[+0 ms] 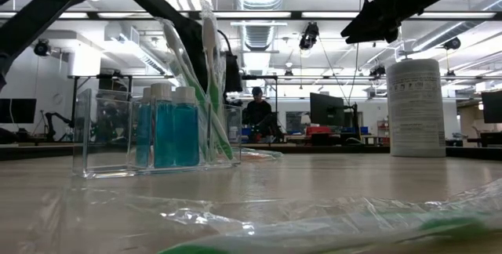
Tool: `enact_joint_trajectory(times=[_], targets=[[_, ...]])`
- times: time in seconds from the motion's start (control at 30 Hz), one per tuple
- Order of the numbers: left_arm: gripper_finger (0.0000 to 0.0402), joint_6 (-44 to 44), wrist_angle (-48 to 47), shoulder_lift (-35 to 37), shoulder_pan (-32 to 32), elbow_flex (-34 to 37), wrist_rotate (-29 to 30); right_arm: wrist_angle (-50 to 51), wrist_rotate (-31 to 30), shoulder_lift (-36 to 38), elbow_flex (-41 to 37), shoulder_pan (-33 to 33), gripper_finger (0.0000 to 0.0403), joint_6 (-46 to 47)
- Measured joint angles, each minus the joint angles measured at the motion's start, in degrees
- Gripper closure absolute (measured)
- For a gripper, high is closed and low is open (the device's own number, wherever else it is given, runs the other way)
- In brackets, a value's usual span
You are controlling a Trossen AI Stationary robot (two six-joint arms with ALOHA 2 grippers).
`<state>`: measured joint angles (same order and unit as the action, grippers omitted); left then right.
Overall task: Pick & Place toothbrushing station
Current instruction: Put the green toothbrush into the transparent organizer
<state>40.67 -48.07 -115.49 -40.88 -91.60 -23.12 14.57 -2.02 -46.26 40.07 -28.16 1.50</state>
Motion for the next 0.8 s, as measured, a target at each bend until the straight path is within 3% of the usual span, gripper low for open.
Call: enact_joint_trajectory(times=[0.27, 0.5, 0.8], targets=[[0.0197, 3.2, 0.4, -0.2, 0.3, 2.0, 6.2, 0.0, 0.0, 0.0, 0.0, 0.0, 0.0181, 0.0], [0.0197, 4.5, 3.1, -0.2, 1.3, 6.7, 6.8, 0.0, 0.0, 0.0, 0.0, 0.0, 0.0181, 0.0], [0.0197, 4.4, 7.8, -0.1, 1.9, 7.4, 6.6, 0.0, 0.0, 0.0, 0.0, 0.0, 0.0181, 0.0]])
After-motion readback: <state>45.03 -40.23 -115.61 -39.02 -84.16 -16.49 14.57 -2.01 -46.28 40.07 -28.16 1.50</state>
